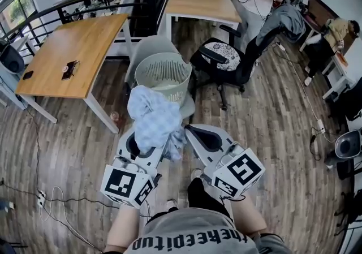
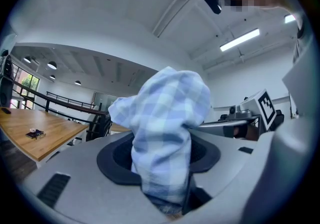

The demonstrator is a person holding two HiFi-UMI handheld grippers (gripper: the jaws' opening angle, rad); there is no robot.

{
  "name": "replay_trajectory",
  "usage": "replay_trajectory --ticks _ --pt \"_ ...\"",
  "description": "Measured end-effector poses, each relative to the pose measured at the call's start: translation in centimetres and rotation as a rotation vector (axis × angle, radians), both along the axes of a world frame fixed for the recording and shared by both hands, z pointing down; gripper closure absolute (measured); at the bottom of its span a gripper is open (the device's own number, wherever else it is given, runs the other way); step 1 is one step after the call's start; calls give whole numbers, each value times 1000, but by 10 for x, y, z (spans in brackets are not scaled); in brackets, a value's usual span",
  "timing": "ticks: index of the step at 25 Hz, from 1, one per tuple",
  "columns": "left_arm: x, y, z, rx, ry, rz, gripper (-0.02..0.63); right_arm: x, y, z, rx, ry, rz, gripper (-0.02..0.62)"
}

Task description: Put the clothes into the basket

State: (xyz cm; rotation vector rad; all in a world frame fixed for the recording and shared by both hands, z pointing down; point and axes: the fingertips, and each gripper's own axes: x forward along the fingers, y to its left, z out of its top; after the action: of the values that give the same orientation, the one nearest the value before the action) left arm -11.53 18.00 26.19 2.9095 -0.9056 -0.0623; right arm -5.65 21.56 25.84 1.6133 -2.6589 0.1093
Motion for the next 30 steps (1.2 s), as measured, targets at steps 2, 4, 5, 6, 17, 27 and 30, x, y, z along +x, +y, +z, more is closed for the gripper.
replay_trajectory --ticks 2,4,5,6,17,27,30 --pt "4 -7 2 5 1 -13 380 4 -9 1 8 2 -16 586" --pt "9 -15 5 10 6 -26 380 8 -18 3 16 4 -29 586" --pt "12 -20 6 10 7 -33 380 12 -23 3 17 3 -36 586" --pt "16 -27 5 9 7 -40 380 17 -30 2 16 2 -43 586" --pt "70 -84 -9 6 6 -87 380 75 -90 -14 16 -11 -83 586" --pt "113 -115 -16 17 16 -111 380 118 -122 -21 23 -4 -111 586" --pt "122 -119 -18 22 22 -122 380 128 -126 -22 29 -1 -122 586"
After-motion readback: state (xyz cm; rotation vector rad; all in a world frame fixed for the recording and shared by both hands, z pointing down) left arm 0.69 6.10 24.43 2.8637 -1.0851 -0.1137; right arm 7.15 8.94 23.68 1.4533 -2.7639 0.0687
